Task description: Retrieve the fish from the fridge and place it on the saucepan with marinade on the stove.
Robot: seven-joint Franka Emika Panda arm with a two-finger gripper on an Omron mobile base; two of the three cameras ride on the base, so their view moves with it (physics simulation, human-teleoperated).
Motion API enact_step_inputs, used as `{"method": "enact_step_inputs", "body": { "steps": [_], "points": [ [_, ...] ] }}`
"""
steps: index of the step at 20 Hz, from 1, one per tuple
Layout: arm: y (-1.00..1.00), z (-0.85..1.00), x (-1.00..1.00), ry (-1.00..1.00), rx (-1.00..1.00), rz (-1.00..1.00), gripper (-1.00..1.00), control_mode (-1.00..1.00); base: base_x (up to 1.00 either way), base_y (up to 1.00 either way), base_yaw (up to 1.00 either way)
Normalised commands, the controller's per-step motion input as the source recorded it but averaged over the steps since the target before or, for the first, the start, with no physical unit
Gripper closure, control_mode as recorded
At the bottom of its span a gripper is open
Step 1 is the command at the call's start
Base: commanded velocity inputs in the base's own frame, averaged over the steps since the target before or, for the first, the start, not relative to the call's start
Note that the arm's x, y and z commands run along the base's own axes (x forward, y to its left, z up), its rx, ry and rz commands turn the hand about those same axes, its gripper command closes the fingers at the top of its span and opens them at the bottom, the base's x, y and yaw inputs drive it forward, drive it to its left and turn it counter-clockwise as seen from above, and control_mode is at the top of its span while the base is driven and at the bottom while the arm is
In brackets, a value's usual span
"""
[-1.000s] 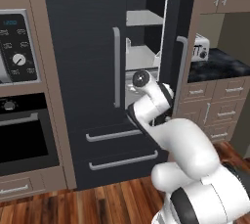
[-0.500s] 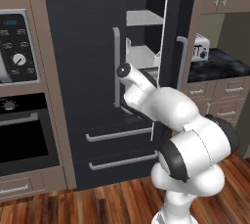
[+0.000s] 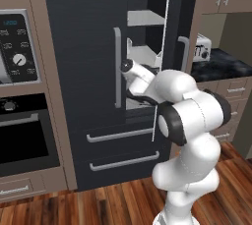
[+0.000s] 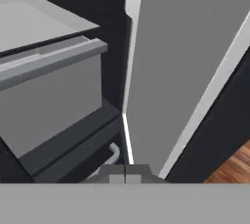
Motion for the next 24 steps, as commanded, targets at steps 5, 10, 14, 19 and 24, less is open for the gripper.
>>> {"method": "enact_step_inputs", "body": {
  "steps": [5,10,14,19,24],
  "points": [
    [-0.82,-0.15,-0.02,0.10,-0.08,-0.16,1.00,-1.00,0.00,0.00,0.00],
    [-1.00,-0.18,-0.18,0.11,-0.06,-0.26,1.00,-1.00,0.00,0.00,0.00],
    [-1.00,-0.15,-0.35,0.10,-0.03,-0.29,1.00,-1.00,0.00,0.00,0.00],
    [-1.00,-0.24,-0.40,0.04,-0.02,-0.31,1.00,-1.00,0.00,0.00,0.00],
    [-1.00,-0.39,-0.39,0.00,-0.04,-0.27,1.00,-1.00,0.00,0.00,0.00]
  ]
}}
